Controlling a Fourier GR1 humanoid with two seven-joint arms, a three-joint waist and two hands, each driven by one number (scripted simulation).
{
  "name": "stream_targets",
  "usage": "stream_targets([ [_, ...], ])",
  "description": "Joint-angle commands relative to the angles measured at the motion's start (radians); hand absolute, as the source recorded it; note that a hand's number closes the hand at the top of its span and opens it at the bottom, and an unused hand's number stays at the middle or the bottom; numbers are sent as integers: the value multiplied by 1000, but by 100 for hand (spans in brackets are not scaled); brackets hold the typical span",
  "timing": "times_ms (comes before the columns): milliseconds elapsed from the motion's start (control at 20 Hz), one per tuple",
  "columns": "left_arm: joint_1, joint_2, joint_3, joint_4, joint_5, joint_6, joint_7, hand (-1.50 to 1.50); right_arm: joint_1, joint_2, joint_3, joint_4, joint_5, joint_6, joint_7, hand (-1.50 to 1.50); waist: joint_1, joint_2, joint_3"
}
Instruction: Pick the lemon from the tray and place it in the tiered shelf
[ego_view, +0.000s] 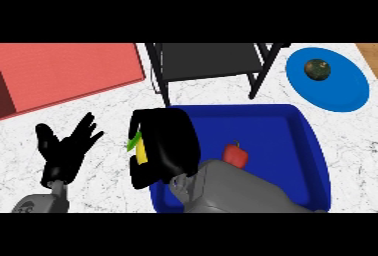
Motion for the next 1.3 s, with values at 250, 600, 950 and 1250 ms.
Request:
stream_targets([
  [250, 51, -8, 5, 28, 1, -14, 8, 0, -242, -7, -181, -217, 95, 130, 288, 150, -28, 1, -6],
  [600, 2, 4, 17, 27, -7, -5, 46, 0, -479, -44, -428, -101, 32, 247, 295, 150, -24, 4, -7],
  [950, 51, 6, 23, 23, 1, -45, 6, 0, -603, -112, -601, 89, 17, 235, 192, 150, -11, 9, -8],
  [1250, 8, -5, 12, -18, -7, -23, 81, 0, -659, -160, -675, 291, 8, 226, 25, 150, -5, 12, -7],
])
